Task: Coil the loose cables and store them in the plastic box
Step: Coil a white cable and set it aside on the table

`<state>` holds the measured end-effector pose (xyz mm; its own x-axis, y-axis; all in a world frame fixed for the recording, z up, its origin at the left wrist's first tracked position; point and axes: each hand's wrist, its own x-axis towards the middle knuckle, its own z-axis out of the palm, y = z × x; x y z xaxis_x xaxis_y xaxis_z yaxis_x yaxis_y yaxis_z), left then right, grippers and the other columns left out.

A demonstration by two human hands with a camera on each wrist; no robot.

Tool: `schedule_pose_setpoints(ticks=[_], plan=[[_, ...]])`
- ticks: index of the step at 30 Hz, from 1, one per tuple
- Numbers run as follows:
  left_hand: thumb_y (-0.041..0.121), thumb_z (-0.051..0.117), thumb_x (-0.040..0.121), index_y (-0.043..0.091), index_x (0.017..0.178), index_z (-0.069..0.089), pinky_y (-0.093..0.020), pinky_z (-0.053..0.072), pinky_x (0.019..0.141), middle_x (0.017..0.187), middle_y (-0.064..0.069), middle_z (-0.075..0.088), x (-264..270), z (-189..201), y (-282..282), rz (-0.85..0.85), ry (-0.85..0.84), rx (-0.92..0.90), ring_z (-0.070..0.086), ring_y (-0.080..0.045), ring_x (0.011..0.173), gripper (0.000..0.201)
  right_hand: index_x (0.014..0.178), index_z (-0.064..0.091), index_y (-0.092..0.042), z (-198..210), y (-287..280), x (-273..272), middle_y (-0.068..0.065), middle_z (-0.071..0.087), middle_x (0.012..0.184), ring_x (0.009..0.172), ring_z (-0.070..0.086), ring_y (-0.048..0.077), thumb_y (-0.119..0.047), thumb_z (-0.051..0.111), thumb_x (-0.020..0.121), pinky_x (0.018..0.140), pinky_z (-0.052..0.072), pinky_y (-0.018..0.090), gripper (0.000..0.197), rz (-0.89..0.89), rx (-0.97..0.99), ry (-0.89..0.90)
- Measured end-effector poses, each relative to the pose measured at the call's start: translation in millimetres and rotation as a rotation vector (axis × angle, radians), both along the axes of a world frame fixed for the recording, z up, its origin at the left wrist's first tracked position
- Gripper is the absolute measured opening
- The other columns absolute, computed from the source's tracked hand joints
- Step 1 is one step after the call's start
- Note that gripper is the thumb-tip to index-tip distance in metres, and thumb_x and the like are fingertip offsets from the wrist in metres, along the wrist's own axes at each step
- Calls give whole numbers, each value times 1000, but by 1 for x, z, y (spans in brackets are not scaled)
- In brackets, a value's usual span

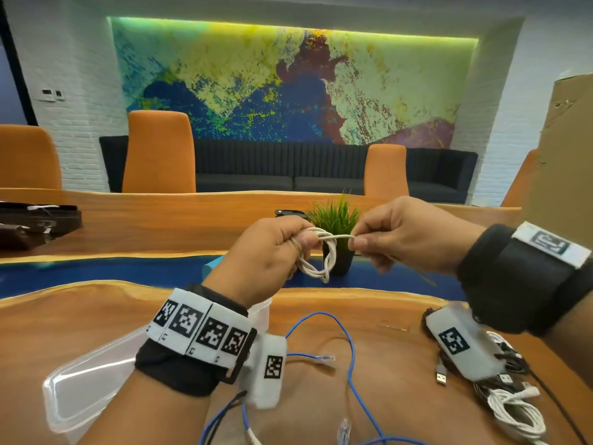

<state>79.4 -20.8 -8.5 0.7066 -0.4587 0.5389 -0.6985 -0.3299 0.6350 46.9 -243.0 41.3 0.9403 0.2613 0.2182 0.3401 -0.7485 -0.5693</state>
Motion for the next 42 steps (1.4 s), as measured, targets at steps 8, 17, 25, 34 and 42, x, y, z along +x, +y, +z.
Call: schedule_pose_setpoints(ticks=[8, 17, 25, 34, 42], plan=[[16, 47, 102, 2, 97, 68, -22, 42, 53, 74, -6, 57, -10, -3, -15, -213, 252, -225, 47, -12, 59, 26, 81, 75, -18, -23, 5, 4, -5, 64, 69, 66, 56, 10, -23, 65, 92, 61, 50, 31, 15, -168, -221, -413], [20, 53, 100, 11, 101, 71, -25, 43, 52, 72, -5, 60, -6, -6, -17, -240, 166, -198, 49, -19, 61, 20, 90, 66, -6, -21, 21, -5, 15, 65, 77, 57, 61, 16, -14, 60, 95, 53, 56, 27, 11, -93, 855, 173], [29, 53, 94, 17, 100, 71, -38, 45, 54, 80, -20, 63, -1, -15, -24, -196, 71, -287, 52, -33, 63, 22, 82, 66, -17, -28, 11, -3, -1, 56, 64, 48, 45, 7, -19, 64, 82, 45, 32, 18, 3, -44, 1094, 488], [29, 54, 93, 9, 104, 71, -25, 43, 53, 77, -12, 62, 2, -20, -25, -258, 196, -363, 49, -18, 61, 29, 94, 61, -17, -36, 19, 4, -3, 53, 69, 42, 37, 2, -20, 56, 96, 41, 27, 15, 7, -80, 1202, 512], [29, 51, 95, 14, 97, 69, -39, 43, 52, 81, -21, 63, -2, -12, -30, -147, 37, -439, 51, -24, 65, 23, 92, 70, -19, -44, 18, -8, -1, 56, 77, 62, 43, 10, -33, 66, 81, 52, 31, 22, 17, 266, 1123, 640]])
